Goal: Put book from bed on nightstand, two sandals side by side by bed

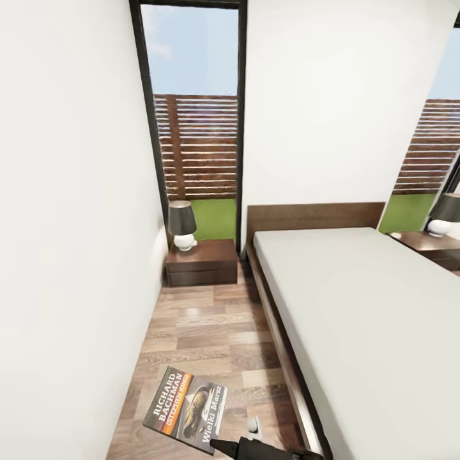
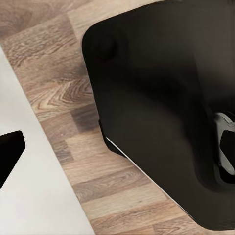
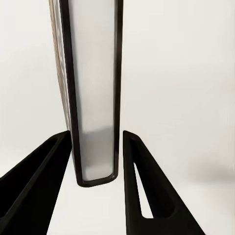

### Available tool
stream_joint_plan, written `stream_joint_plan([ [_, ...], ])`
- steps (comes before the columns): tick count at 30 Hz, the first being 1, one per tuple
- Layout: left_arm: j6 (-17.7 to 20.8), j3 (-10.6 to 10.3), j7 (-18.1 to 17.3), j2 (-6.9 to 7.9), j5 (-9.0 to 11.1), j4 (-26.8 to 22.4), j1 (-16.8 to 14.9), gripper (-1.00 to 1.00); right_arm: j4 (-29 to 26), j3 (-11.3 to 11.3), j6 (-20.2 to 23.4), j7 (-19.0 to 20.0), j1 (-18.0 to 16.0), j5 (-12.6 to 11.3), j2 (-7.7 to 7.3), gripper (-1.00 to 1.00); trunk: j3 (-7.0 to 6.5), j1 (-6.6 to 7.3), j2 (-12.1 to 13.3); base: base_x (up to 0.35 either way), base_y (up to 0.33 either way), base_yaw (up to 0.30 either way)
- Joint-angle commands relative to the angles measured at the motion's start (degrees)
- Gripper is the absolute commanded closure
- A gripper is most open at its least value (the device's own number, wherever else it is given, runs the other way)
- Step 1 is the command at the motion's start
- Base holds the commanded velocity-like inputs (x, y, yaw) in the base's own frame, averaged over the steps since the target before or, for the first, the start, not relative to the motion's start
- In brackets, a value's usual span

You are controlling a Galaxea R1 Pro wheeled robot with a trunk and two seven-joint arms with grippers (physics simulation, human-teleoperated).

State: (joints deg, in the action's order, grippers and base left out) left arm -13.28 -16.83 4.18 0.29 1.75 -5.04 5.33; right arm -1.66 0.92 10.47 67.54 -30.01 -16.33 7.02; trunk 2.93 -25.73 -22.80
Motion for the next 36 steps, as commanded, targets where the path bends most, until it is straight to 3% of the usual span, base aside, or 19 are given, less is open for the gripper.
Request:
stream_joint_plan([
  [1, -0.04, -0.47, 0.30, 0.05, 0.18, -0.10, -0.31, -1.00, -0.01, -0.04, 0.61, 0.14, -0.05, -0.38, 0.01, 1.00, 0.11, -0.05, -0.12, 0.145, 0.072, 0.000],
  [13, 0.13, -0.42, 0.69, 0.05, 0.17, -0.08, -3.98, -1.00, 0.28, -0.04, -1.68, 0.14, -0.05, -0.27, 0.01, 1.00, 0.11, -0.05, -0.12, 0.047, 0.023, 0.000],
  [21, 0.49, -0.40, 3.07, -0.11, 0.11, -0.08, -7.10, -1.00, 0.40, -0.07, -2.16, 0.14, -0.05, -0.41, -0.01, 1.00, 0.11, -0.05, -0.12, 0.006, 0.003, 0.000],
  [36, 8.89, -0.34, 5.08, -0.19, 0.31, -0.15, -14.90, -1.00, 0.42, -0.17, -2.29, 0.14, -0.05, -0.62, -0.14, 1.00, 0.11, -0.05, -0.12, 0.000, 0.000, 0.000],
])
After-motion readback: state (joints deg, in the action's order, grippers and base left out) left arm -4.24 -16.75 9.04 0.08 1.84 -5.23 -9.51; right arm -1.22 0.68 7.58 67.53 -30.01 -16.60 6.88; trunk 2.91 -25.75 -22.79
